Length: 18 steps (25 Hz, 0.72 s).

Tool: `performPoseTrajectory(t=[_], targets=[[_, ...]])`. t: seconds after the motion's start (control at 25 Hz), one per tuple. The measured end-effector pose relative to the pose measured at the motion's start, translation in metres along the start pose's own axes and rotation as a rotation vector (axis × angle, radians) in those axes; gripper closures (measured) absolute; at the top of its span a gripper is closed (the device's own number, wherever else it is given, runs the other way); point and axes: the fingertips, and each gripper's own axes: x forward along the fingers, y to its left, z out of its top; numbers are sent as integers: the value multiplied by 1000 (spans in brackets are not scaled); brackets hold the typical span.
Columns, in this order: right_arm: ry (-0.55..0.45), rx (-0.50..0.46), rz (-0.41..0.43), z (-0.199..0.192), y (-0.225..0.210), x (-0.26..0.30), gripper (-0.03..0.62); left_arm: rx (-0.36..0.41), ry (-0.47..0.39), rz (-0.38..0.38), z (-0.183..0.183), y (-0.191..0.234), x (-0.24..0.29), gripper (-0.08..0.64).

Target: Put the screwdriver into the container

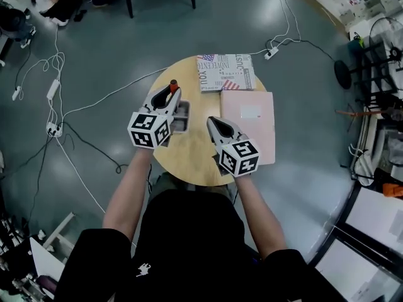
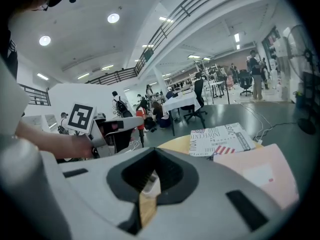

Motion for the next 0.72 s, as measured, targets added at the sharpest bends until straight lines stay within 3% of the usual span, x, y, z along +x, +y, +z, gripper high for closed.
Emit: performPoseTrajectory(t=[0.4, 0.72], targets=[[72, 16, -35, -21, -17, 13, 591, -44, 46, 74, -38, 7, 26, 463], [188, -15, -99, -42, -27, 20, 591, -52, 73, 78, -57, 2, 35, 463]])
